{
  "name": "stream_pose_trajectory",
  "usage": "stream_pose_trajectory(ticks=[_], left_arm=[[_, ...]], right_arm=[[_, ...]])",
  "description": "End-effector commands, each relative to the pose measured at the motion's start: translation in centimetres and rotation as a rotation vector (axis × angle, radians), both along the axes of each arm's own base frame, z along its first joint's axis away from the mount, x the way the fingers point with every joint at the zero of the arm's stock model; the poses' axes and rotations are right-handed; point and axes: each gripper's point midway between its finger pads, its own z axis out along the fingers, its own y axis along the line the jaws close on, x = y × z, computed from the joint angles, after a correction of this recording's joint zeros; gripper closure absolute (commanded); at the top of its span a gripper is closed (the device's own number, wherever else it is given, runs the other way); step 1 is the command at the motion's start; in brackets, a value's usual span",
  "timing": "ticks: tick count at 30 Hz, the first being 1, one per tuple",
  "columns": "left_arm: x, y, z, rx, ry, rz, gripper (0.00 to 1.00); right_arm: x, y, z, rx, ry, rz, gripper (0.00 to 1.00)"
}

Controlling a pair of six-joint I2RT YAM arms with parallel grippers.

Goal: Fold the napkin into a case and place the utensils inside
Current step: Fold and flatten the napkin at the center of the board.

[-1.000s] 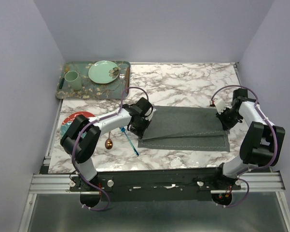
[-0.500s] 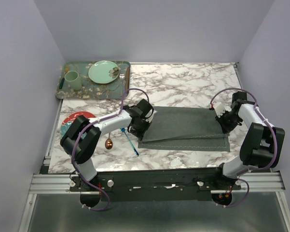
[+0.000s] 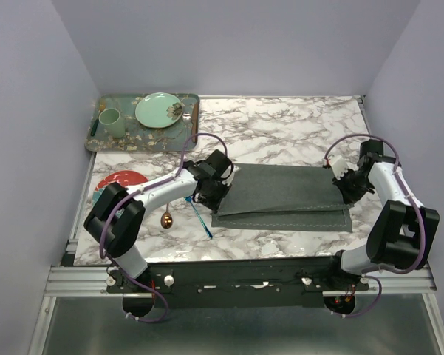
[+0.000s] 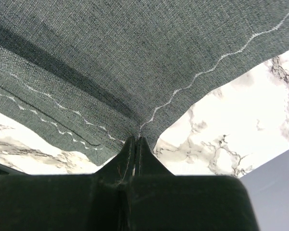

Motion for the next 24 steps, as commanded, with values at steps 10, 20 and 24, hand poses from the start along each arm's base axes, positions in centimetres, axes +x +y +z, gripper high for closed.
stream_pose_trajectory(ticks=[10, 20, 24], left_arm=[[-2.0, 0.9, -1.1, 0.041, 0.056, -0.035, 0.99], [-2.5, 0.5, -2.0, 0.042, 0.079, -0.046, 0.99], [-2.7, 0.5, -1.9, 0.043, 0.075, -0.053, 0.99]], right_arm=[[-2.8, -0.1, -2.5, -0.012, 0.067, 0.009, 0.99], [-2.0, -0.8, -2.4, -0.035, 0.043, 0.005, 0.99], [-2.2, -1.1, -2.2, -0.046, 0.041, 0.018, 0.99]])
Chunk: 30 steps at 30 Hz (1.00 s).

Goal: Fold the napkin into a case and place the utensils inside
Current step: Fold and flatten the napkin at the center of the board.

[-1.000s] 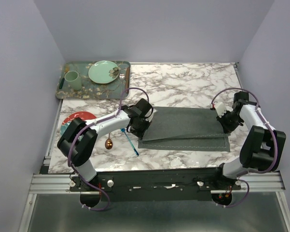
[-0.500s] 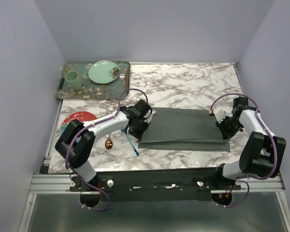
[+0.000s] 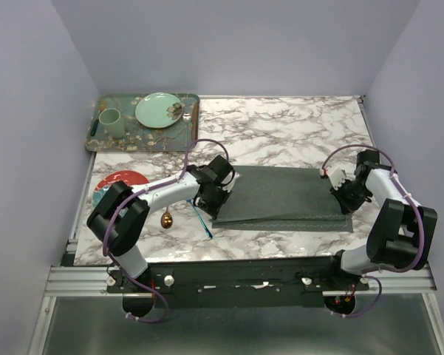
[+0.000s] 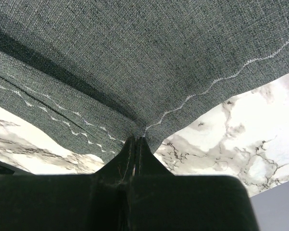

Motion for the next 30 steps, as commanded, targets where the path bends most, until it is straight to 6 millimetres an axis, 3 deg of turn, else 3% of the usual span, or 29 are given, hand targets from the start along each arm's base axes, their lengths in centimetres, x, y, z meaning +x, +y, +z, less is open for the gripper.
stream_pose_trajectory(ticks=[1, 4, 5, 8, 11, 14, 15, 18, 23, 30], left_arm=[[-1.2, 0.4, -0.6, 0.019, 0.031, -0.024, 0.98], [-1.0, 0.3, -0.5, 0.017, 0.022, -0.031, 0.86], [-0.9, 0.2, -0.3, 0.016, 0.017, -0.038, 0.83], [-0.4, 0.0, 1.1, -0.004, -0.018, -0.051, 0.68], [-0.8, -0.4, 2.7, -0.055, -0.023, -0.089, 0.59], [-0.7, -0.6, 4.4, -0.108, -0.05, -0.113, 0.43], [-0.4, -0.6, 4.9, -0.124, -0.066, -0.118, 0.34], [1.2, -1.0, 5.9, -0.181, -0.089, -0.131, 0.27], [3.5, -2.1, 5.4, -0.183, -0.115, -0.184, 0.3], [6.1, -3.0, 1.0, -0.121, -0.052, -0.19, 0.5]], right_arm=[[0.4, -1.5, 0.3, -0.057, -0.019, 0.017, 0.99], [0.0, -1.2, 0.5, -0.04, -0.009, 0.026, 0.79], [0.0, -1.1, 0.7, -0.032, -0.013, 0.024, 0.6], [0.6, -0.3, 2.6, 0.011, -0.049, 0.02, 0.35], [1.4, 0.8, 4.9, 0.076, -0.08, 0.011, 0.26], [2.0, 1.8, 6.8, 0.141, -0.09, -0.011, 0.25], [2.0, 2.1, 6.8, 0.159, -0.08, -0.035, 0.25], [3.1, 2.4, 7.3, 0.198, -0.075, -0.101, 0.25], [4.1, 2.9, 5.6, 0.263, 0.028, -0.177, 0.31], [5.5, 2.5, 1.6, 0.271, 0.093, -0.273, 0.4]])
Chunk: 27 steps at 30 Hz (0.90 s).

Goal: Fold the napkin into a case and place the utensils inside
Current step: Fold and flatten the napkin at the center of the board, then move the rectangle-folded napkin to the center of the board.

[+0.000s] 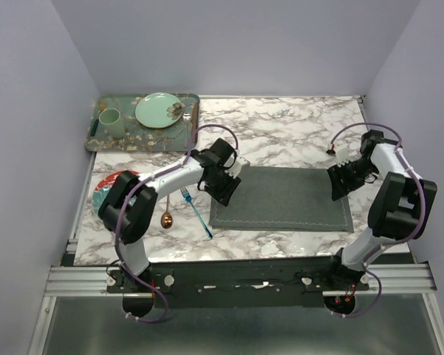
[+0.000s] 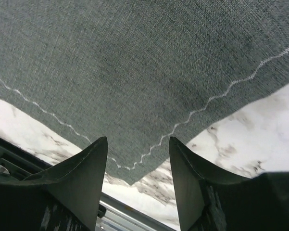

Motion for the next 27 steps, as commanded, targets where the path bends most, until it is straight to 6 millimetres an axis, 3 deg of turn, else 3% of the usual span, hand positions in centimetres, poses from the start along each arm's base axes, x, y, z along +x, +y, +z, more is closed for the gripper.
stream_pose_trajectory(ticks=[1, 5, 7, 12, 16, 18, 21, 23, 24, 26, 27], left_arm=[[1.9, -1.1, -2.0, 0.0, 0.028, -0.044, 0.51], [3.8, -0.3, -4.1, 0.043, 0.063, 0.012, 0.64], [5.4, 1.5, -5.4, 0.056, 0.106, 0.091, 0.69], [8.4, 4.0, -6.3, 0.056, 0.131, 0.17, 0.72], [10.7, 5.4, -6.2, 0.074, 0.086, 0.19, 0.72], [11.9, 5.6, -5.9, 0.071, 0.064, 0.196, 0.71], [12.9, 5.4, -4.4, 0.049, 0.019, 0.182, 0.66], [12.9, 4.8, -3.0, 0.01, -0.001, 0.165, 0.61], [13.2, 4.4, -1.2, -0.019, -0.047, 0.16, 0.55], [12.9, 3.9, 0.5, -0.052, -0.08, 0.145, 0.47], [13.1, 3.7, 2.5, -0.078, -0.13, 0.147, 0.4]], right_arm=[[1.4, 0.1, -2.1, 0.032, 0.022, -0.093, 0.41], [3.0, -1.1, -4.4, -0.013, 0.027, -0.132, 0.5], [4.1, -1.4, -5.4, -0.036, 0.019, -0.131, 0.5], [7.2, -0.6, -5.8, -0.045, 0.001, -0.14, 0.51], [10.3, 0.7, -4.7, -0.031, -0.043, -0.141, 0.52], [11.0, 1.5, -4.8, -0.025, -0.033, -0.144, 0.52], [12.5, 2.1, -3.3, 0.013, -0.044, -0.171, 0.52], [12.0, 2.5, -2.3, 0.034, -0.031, -0.169, 0.52], [12.0, 2.3, -0.6, 0.032, -0.068, -0.17, 0.52], [10.9, 2.5, 1.0, 0.034, -0.082, -0.166, 0.51], [10.0, 2.3, 2.0, 0.035, -0.094, -0.174, 0.5]])
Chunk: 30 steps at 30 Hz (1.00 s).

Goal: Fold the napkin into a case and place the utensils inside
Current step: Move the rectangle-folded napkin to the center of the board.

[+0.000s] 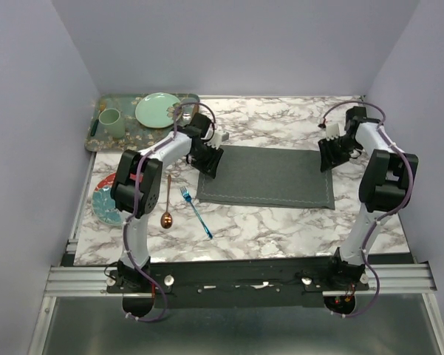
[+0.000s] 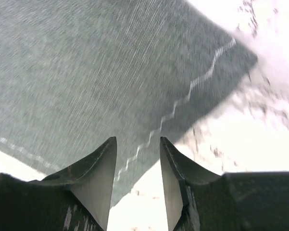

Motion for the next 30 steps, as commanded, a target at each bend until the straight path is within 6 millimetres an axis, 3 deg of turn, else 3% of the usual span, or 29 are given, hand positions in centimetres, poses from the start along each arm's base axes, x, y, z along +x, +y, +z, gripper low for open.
stream_pose_trajectory(ticks=[1, 2, 3, 4, 5, 6, 7, 8, 9, 10, 15, 23, 30], left_arm=[[0.7, -0.6, 6.7, -0.066, -0.184, -0.024, 0.37], [0.3, -0.4, 7.0, -0.071, -0.189, -0.01, 0.34], [0.5, -0.4, 9.0, -0.094, -0.247, 0.0, 0.28], [0.5, -0.1, 9.7, -0.099, -0.274, 0.01, 0.26], [-0.3, 0.3, 9.3, -0.093, -0.272, 0.018, 0.25], [-0.2, 0.5, 11.1, -0.111, -0.337, 0.027, 0.19], [-0.6, 0.7, 11.6, -0.121, -0.358, 0.025, 0.16], [-1.6, 1.1, 10.6, -0.117, -0.344, 0.023, 0.13], [-1.7, 1.0, 11.9, -0.145, -0.391, 0.025, 0.11], [-1.8, 1.2, 11.9, -0.147, -0.399, 0.044, 0.11], [-2.7, 1.6, 9.5, -0.163, -0.306, 0.123, 0.09], [-4.6, 3.1, 4.2, -0.101, -0.093, 0.24, 0.3], [-5.1, 2.9, 3.3, -0.096, -0.057, 0.228, 0.3]], right_arm=[[-3.1, 0.3, 4.9, 0.034, -0.021, -0.036, 0.5], [-4.0, 0.2, 5.1, 0.039, -0.013, -0.043, 0.49], [-5.5, 0.1, 4.5, 0.043, 0.027, -0.056, 0.49], [-6.6, 0.2, 5.0, 0.042, 0.034, -0.062, 0.49], [-7.5, 0.1, 4.7, 0.037, 0.049, -0.069, 0.49], [-8.3, 0.1, 4.5, 0.036, 0.064, -0.078, 0.49], [-9.4, 0.5, 4.0, 0.044, 0.079, -0.08, 0.5], [-9.7, 1.0, 3.8, 0.07, 0.082, -0.083, 0.5], [-9.9, 1.4, 3.7, 0.09, 0.081, -0.087, 0.5], [-10.1, 1.8, 3.5, 0.115, 0.09, -0.099, 0.51], [-10.6, 4.2, 2.5, 0.177, 0.127, -0.056, 0.58], [-12.8, 1.5, -0.5, -0.035, 0.149, -0.087, 0.57], [-13.1, -0.6, -1.8, -0.16, 0.11, -0.091, 0.56]])
